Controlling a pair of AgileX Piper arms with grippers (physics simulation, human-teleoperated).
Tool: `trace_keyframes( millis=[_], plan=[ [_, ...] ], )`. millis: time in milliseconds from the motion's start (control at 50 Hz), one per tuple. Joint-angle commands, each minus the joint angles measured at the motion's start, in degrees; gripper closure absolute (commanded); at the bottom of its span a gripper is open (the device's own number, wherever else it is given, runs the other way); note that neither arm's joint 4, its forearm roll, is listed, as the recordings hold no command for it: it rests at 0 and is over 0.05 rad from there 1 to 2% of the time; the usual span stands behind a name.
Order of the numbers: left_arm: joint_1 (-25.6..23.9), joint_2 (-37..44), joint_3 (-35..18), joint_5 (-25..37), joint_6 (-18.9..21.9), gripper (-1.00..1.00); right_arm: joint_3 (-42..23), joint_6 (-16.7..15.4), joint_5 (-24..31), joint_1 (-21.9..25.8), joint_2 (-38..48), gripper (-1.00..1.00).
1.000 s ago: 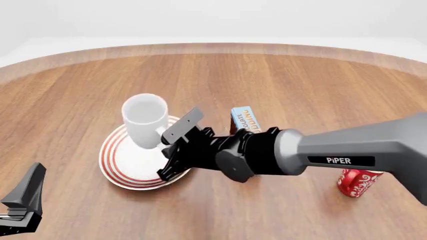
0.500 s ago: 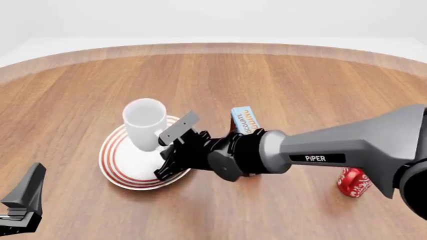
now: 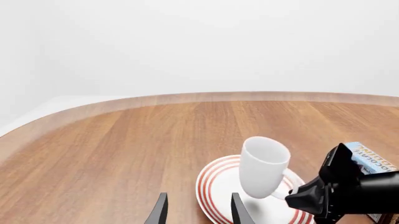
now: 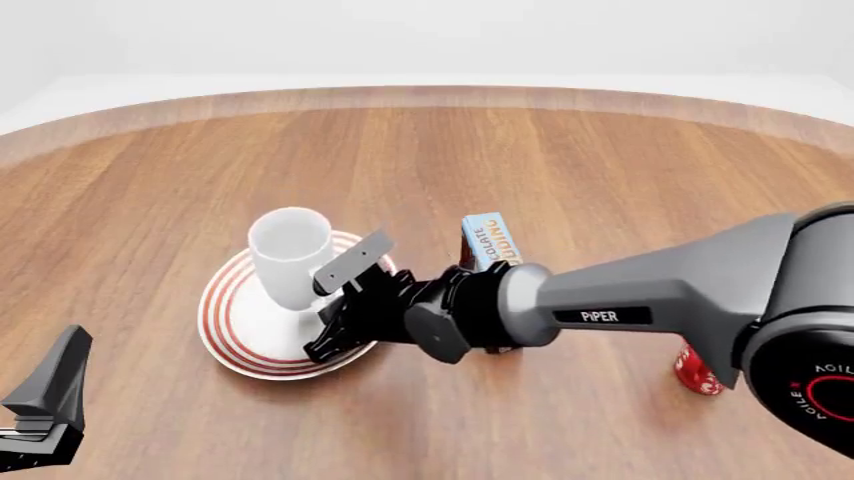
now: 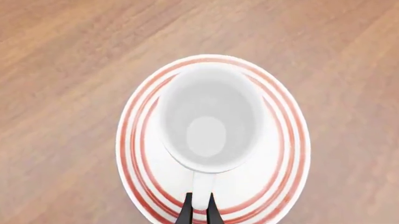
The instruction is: Pick up the white mug and put it on the plate, and put the chocolate pudding to the right of the plate.
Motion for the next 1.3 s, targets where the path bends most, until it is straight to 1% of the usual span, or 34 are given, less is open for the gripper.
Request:
trace_keyframes(
  millis=[20,840,900,940,1040,1060,1300],
  plan=[
    [0.0,0.0,0.0,0.0,0.0,-1.00,-1.1,0.8,0.4,-0.1,0.9,1.00],
    [0.0,0.0,0.0,0.0,0.0,-1.00,-2.3,2.3,1.8,0.7,3.0,1.00],
    [0.0,0.0,0.0,0.0,0.0,-1.00,-2.6,2.8,2.1,0.3,3.3,1.00],
    [0.0,0.0,0.0,0.0,0.0,-1.00,-3.0,2.6,2.2,-0.3,3.6,1.00],
    [0.0,0.0,0.0,0.0,0.0,-1.00,-3.3,3.0,2.7,-0.3,3.8,1.00],
    [0.0,0.0,0.0,0.0,0.0,-1.00,-3.5,2.9,2.9,-0.3,4.1,-1.00],
    [0.0,0.0,0.0,0.0,0.0,-1.00,-3.5,3.2,3.1,-0.4,4.0,-1.00]
  ],
)
